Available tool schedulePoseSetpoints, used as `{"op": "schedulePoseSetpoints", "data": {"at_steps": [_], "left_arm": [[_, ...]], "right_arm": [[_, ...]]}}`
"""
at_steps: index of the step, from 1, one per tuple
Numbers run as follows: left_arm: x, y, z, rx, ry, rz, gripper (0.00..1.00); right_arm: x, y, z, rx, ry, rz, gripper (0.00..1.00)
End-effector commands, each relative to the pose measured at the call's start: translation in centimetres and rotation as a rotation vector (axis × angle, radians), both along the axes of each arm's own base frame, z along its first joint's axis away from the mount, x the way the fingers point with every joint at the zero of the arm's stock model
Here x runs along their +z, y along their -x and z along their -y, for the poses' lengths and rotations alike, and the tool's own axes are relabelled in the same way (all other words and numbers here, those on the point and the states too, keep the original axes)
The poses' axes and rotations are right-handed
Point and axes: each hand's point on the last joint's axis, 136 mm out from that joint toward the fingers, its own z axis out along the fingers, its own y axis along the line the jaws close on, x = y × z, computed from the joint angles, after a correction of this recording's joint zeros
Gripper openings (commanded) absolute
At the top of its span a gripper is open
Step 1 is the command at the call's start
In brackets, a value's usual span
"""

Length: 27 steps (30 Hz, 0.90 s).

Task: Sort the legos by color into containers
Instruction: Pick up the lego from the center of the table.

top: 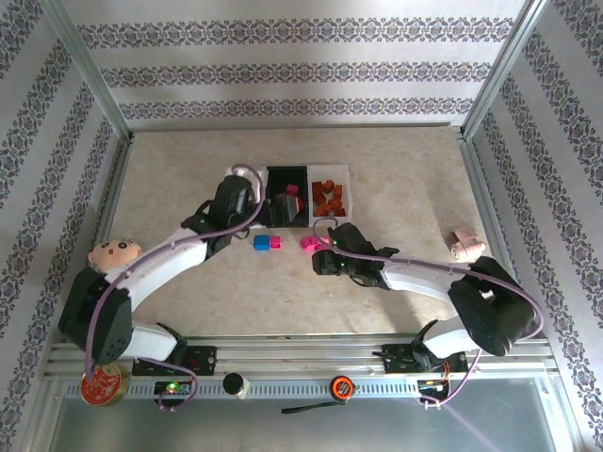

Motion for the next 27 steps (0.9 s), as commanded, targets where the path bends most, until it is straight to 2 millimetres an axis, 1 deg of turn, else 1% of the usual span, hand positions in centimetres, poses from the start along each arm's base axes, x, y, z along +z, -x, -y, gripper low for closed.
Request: {"op": "schedulePoseSetpoints", "data": {"at_steps": [1,3,7,12,14,16,20,22,27], "left_arm": [[-0.7,2.1,-0.8,0.029,0.046,0.007,1.0],[-1.6,3.6,-1.9,0.05,0.054,0.004,1.0],[-3.2,5.7,-3.9,0.096,0.061,-0.004,1.0],[-4.6,7.2,-4.8,0.107,0.073,-0.026,1.0],[-5.0,7.4,-4.9,0.11,0.07,-0.036,1.0],[-5.2,7.5,-5.1,0.115,0.067,-0.037,1.0],[-5.3,7.6,-5.4,0.125,0.055,-0.032,1.0],[-5.3,7.6,-5.7,0.133,0.048,-0.025,1.0],[-5.8,7.8,-6.4,0.152,0.02,-0.016,1.0]], "right_arm": [[0.5,-1.7,-1.0,-0.007,0.006,0.045,0.64],[0.1,-2.2,-1.3,-0.003,0.023,0.048,0.61],[-0.7,-3.2,-1.4,-0.01,0.056,0.044,0.56],[-1.6,-4.1,-1.0,-0.024,0.094,0.046,0.52],[-1.9,-4.2,-0.8,-0.022,0.109,0.044,0.5],[-2.1,-4.3,-0.8,-0.02,0.112,0.042,0.45],[-2.0,-3.6,-0.5,-0.017,0.103,0.033,0.36],[-1.6,-2.8,-0.3,-0.014,0.086,0.031,0.33],[0.0,0.0,0.4,0.007,0.04,0.035,0.29]]}}
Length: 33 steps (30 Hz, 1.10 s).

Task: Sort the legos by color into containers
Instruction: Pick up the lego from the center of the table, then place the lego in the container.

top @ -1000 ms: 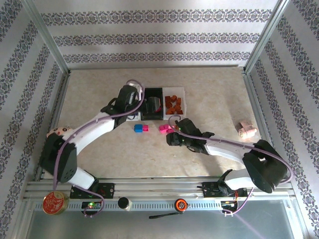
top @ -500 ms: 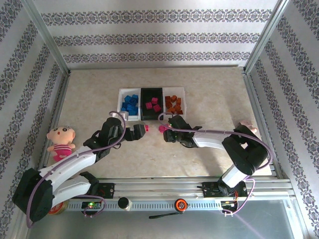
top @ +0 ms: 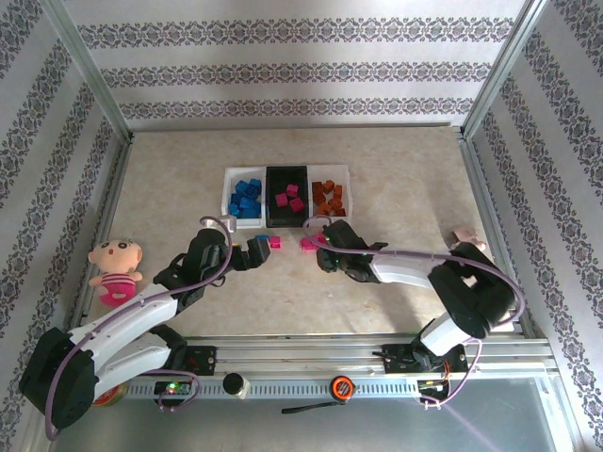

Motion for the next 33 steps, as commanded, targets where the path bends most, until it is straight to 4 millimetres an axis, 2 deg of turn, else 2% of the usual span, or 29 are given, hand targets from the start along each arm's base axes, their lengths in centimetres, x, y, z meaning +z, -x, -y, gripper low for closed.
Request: {"op": "schedulePoseSetpoints", "data": {"at_steps": [1,3,7,10,13,17,22,25,27,29,31,33], "left_arm": [[0.1,0.0,-0.5,0.02,-0.016,0.033,1.0],[-0.3,0.1,-0.7,0.029,-0.021,0.026,1.0],[-0.8,0.2,-1.0,0.043,-0.016,0.024,1.0],[-0.7,0.4,-1.0,0.043,-0.014,0.032,1.0],[-0.5,0.5,-1.2,0.041,-0.019,0.039,1.0],[-0.4,0.8,-1.3,0.03,-0.034,0.032,0.99],[-1.1,1.1,-1.4,0.019,-0.062,0.007,0.98],[-1.6,1.1,-1.5,0.017,-0.085,-0.013,0.98],[-1.7,1.1,-1.4,0.011,-0.089,-0.021,0.98],[-1.8,1.1,-1.2,0.003,-0.091,-0.025,0.98],[-1.8,1.1,-1.0,-0.008,-0.091,-0.027,0.98],[-1.8,1.1,-0.9,-0.017,-0.091,-0.032,0.98]], "right_arm": [[2.1,1.8,-0.1,0.022,-0.063,0.015,0.28],[3.7,2.7,-0.6,0.064,-0.12,0.032,0.28],[8.9,3.2,-2.4,0.159,-0.241,0.102,0.28],[12.3,1.5,-4.0,0.192,-0.261,0.168,0.28],[14.2,-1.4,-6.3,0.206,-0.254,0.201,0.27],[14.6,-6.1,-9.2,0.194,-0.233,0.2,0.28],[13.0,-11.7,-11.3,0.139,-0.2,0.171,0.28],[11.9,-13.8,-12.2,0.118,-0.178,0.151,0.31],[11.3,-14.9,-12.4,0.101,-0.157,0.143,0.37],[11.1,-15.7,-12.4,0.082,-0.15,0.143,0.48],[11.3,-16.2,-12.1,0.065,-0.158,0.147,0.6],[12.0,-16.3,-11.8,0.057,-0.16,0.161,0.66]]}}
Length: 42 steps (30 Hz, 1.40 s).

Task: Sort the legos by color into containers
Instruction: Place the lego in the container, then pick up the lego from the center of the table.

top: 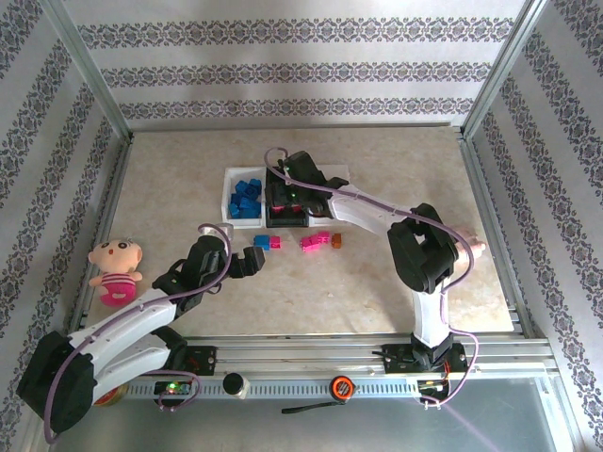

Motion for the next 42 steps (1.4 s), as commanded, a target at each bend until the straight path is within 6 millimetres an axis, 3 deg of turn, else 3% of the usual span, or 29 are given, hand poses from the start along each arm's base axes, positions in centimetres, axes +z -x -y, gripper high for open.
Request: {"op": "schedulePoseSetpoints", "data": {"at_steps": [1,5,11,16,19,22,31,42], "left_arm": [[0.9,-0.1,0.7,-0.041,-0.009,0.011,0.98],[1.0,-0.2,1.1,-0.053,-0.001,0.013,0.99],[1.3,-0.2,1.6,-0.068,0.023,0.02,1.0],[1.1,-0.3,1.7,-0.072,0.03,0.021,1.0],[0.9,-0.3,1.8,-0.071,0.036,0.019,1.0],[0.7,-0.4,1.9,-0.069,0.039,0.014,1.0],[0.6,-0.2,2.0,-0.075,0.047,0.007,1.0],[0.5,-0.3,2.2,-0.08,0.048,0.0,1.0]], "right_arm": [[2.4,-0.8,0.8,-0.035,-0.008,0.039,0.68],[3.8,0.8,2.1,-0.034,-0.009,0.066,0.69],[3.9,5.9,5.8,-0.053,0.012,0.078,0.7],[1.1,10.1,10.7,-0.124,0.037,0.034,0.7],[-1.1,11.3,13.8,-0.18,0.042,-0.018,0.7],[-3.5,11.5,15.3,-0.187,0.026,-0.102,0.67],[-8.2,10.7,15.3,-0.182,0.087,-0.208,0.57],[-9.1,9.0,15.0,-0.181,0.085,-0.189,0.41]]}}
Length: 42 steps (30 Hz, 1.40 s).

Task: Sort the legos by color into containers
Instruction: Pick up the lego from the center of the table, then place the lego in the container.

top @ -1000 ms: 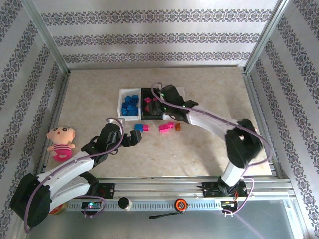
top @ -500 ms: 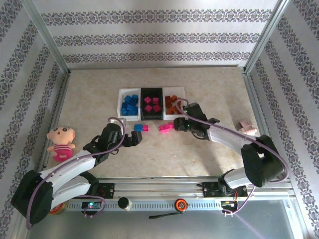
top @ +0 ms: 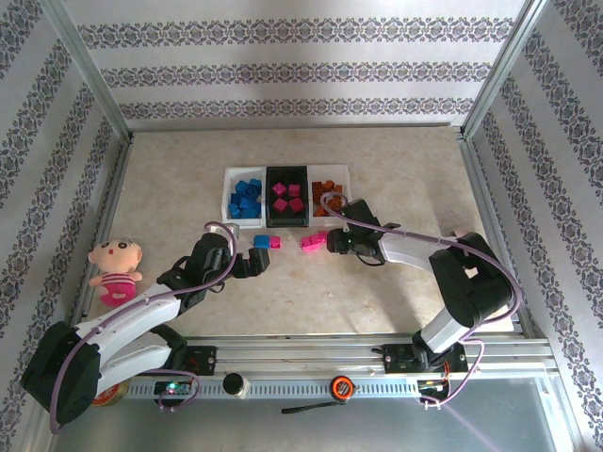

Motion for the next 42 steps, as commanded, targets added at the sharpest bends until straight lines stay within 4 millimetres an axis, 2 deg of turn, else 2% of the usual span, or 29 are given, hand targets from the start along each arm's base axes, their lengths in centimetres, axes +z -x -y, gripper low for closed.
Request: {"op": "schedulePoseSetpoints", "data": {"at_steps": [1,7,11,14,16,19,22,25,31,36,38,40,42], "left_arm": [[0.8,-0.3,0.7,-0.015,0.025,0.026,1.0],[0.8,-0.4,1.0,-0.025,0.03,0.023,1.0],[0.8,-0.4,1.1,-0.03,0.029,0.024,1.0],[0.9,-0.5,1.2,-0.035,0.031,0.027,1.0],[0.9,-0.6,1.4,-0.04,0.029,0.026,1.0],[0.8,-0.7,1.6,-0.048,0.031,0.022,1.0],[0.6,-0.8,1.8,-0.051,0.032,0.014,1.0],[0.5,-1.0,2.0,-0.052,0.039,0.007,1.0],[0.6,-1.6,2.6,-0.08,0.001,-0.026,0.98],[1.1,-1.7,3.9,-0.137,0.016,-0.029,0.97],[1.0,-1.5,4.7,-0.174,-0.006,-0.033,0.96],[0.9,-1.3,5.6,-0.221,-0.062,-0.035,0.95],[0.8,-1.3,6.6,-0.256,-0.115,-0.029,0.94]], "right_arm": [[0.5,-1.5,-0.5,0.006,-0.02,0.032,0.39],[0.5,-0.5,-0.1,0.011,-0.024,0.028,0.27],[2.2,1.1,0.7,0.006,-0.044,0.063,0.23],[4.9,2.3,1.3,0.018,-0.058,0.115,0.22],[7.4,2.7,1.3,0.036,-0.062,0.169,0.22],[11.0,2.4,0.9,0.05,-0.074,0.244,0.23],[13.1,0.5,0.5,0.03,-0.082,0.29,0.23],[13.6,-2.5,-0.4,0.022,-0.076,0.307,0.23],[11.6,-8.5,-2.0,0.001,-0.05,0.258,0.22],[10.0,-11.9,-2.2,-0.032,-0.032,0.224,0.22],[9.4,-12.8,-2.0,-0.046,-0.032,0.208,0.27],[8.8,-13.5,-1.9,-0.057,-0.043,0.183,0.44],[8.8,-13.7,-1.7,-0.067,-0.054,0.174,0.57]]}}
